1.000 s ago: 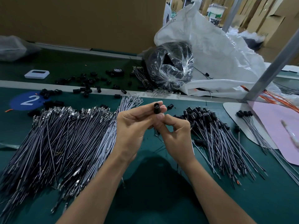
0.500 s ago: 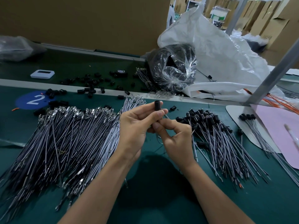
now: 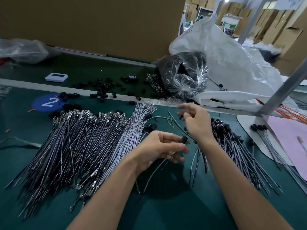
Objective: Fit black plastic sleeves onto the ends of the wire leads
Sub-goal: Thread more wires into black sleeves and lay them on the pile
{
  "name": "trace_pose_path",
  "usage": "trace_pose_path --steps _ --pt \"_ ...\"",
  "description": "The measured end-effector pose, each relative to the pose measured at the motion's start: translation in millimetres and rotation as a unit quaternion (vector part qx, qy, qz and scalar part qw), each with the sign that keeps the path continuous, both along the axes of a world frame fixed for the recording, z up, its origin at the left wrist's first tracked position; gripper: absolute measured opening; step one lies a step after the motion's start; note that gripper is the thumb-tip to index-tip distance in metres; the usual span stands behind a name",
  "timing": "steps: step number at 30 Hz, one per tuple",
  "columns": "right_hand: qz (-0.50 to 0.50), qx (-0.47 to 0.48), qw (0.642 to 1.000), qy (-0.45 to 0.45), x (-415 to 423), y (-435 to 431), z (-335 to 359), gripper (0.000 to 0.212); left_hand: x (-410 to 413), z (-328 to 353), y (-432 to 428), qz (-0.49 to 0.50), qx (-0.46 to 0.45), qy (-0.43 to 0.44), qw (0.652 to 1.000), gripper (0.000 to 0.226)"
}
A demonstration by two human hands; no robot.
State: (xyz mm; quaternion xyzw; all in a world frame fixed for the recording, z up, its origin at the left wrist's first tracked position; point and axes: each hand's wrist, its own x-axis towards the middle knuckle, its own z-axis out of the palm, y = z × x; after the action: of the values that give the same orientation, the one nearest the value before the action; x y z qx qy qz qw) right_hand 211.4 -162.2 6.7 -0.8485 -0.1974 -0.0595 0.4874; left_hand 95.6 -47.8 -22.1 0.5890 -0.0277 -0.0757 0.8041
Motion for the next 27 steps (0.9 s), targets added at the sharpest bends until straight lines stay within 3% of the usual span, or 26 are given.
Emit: trace_pose_path --steps 5,8,12,19,27 --pt "-0.007 -0.169 0.985 -0.028 48.5 20.6 4.5 0.040 2.8 -1.2 -1.5 0.065 -0.016 0.005 0.998 0.028" --pt "0.062 -0.221 0.973 -0.038 62.3 44.2 0.6 0.035 3.9 -3.3 -2.8 0.081 -0.012 0.000 0.997 0.012" --pt "0.128 -0.277 0.951 -0.047 72.1 77.5 -9.7 0.028 5.8 -4.9 -3.1 0.083 -0.006 -0.004 0.997 0.011" --pt "0.101 -0.258 0.960 -0.037 81.0 93.8 -7.3 0.010 6.9 -7.1 -1.5 0.091 -0.004 -0.007 0.996 0.010" --pt "0.109 -0.329 0.937 -0.037 82.3 104.1 -2.8 0.020 8.8 -3.2 -3.6 0.164 -0.019 -0.029 0.986 0.010"
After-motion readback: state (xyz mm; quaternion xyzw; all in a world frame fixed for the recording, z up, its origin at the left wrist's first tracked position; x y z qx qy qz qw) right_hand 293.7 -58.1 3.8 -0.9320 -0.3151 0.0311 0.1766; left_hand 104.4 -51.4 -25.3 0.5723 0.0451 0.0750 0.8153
